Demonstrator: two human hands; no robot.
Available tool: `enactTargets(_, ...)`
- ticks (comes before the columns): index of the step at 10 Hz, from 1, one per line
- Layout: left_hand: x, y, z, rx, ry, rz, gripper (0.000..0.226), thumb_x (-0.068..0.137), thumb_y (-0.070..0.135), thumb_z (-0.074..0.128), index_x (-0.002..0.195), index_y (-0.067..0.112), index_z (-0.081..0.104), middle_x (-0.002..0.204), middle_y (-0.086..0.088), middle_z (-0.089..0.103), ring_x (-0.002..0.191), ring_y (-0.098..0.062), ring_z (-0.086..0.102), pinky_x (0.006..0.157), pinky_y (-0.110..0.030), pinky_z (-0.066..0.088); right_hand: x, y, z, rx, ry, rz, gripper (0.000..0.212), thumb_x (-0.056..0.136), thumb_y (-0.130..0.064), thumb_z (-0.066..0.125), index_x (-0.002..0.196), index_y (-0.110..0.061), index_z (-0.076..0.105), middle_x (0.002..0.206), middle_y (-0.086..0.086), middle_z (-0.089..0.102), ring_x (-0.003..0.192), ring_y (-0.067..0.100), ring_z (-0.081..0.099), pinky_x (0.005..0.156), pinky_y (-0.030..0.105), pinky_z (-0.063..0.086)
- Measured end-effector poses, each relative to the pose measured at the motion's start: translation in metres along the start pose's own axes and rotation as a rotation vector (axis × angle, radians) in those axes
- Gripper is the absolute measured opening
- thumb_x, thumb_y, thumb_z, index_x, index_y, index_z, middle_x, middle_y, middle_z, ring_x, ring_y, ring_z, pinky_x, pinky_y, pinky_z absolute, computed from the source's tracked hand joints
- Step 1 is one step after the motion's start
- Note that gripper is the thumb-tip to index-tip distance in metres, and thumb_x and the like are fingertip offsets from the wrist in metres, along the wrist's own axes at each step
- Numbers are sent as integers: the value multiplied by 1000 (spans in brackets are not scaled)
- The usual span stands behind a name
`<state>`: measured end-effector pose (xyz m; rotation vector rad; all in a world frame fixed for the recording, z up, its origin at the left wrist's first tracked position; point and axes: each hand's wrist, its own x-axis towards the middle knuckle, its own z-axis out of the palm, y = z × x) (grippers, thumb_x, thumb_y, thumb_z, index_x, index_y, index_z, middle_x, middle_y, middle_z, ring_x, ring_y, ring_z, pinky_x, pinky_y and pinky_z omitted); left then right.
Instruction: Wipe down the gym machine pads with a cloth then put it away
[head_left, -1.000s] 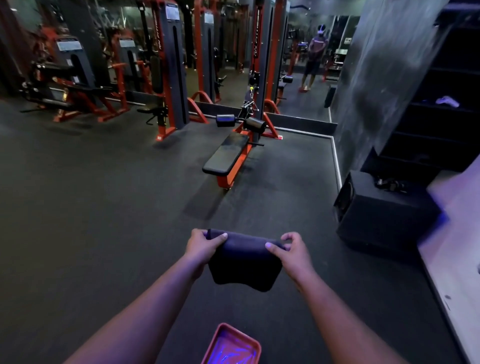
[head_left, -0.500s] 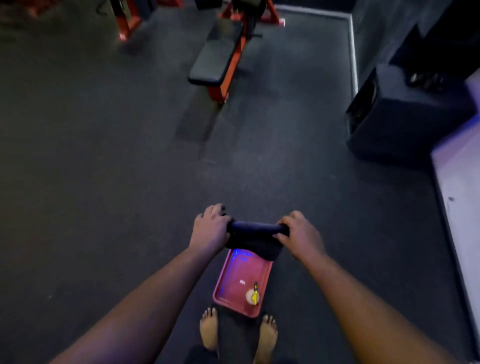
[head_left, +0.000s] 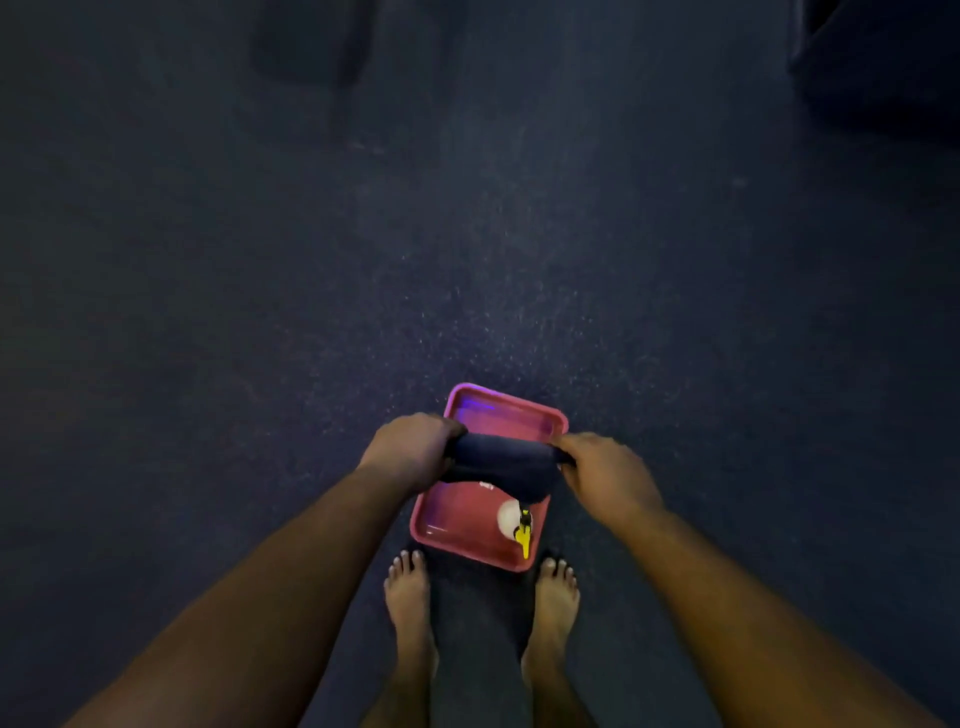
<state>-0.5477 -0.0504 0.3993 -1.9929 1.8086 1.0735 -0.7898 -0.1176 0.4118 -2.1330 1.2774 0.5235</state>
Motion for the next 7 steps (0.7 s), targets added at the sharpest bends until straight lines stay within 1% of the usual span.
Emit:
enactTargets(1,43,-15,41,-24,68,14,38,89,39,63,125,31,63,130,-3,66,117,-32,64,91,-43,55,36,22,45,21,56,21,31,97,-22,57,126,-30,65,122,2,69,106,30,67,83,38,52)
enactTargets(2,77,-27,88,-50,137,4,50,93,29,57,143,30,54,150,2,54,130,-27,57,101,-44,51,60,42,92,91,129,57,37,95,-18,61,132,-24,65,129,5,68,110,31,67,87,39,52)
enactTargets(3,103,-38,145,-53,145,-8,56,99,28,52,154,30,42,164,4,36,143,-23,44,112,-41,44,79,63,147,136,144,54,45,97,-16,62,142,-23,59,145,4,60,126,25,61,104,40,51)
enactTargets(4,120,-52,207,-66,48,-23,55,102,29,48,156,28,38,167,0,29,147,-25,39,114,-41,41,95,82,202,104,44,44,44,99,-16,60,143,-24,59,149,2,56,130,23,58,106,37,47)
enactTargets(5,124,-57,251,-189,-29,-93,60,101,33,55,157,24,37,166,-3,30,147,-26,40,114,-40,40,102,92,240,141,-20,78,40,98,-19,61,138,-23,64,141,3,63,116,24,65,97,34,50)
enactTargets(6,120,-51,258,-380,26,-180,67,100,39,61,158,19,36,164,-8,34,148,-24,38,115,-31,32,103,92,256,262,-1,178,40,96,-26,65,136,-23,65,133,5,66,107,26,66,92,31,49)
enactTargets(7,108,-37,242,-678,49,-280,72,98,42,65,158,17,34,161,-5,41,147,-20,40,113,-23,30,96,84,247,511,62,299,43,95,-30,70,137,-22,64,133,6,65,113,24,64,95,32,49)
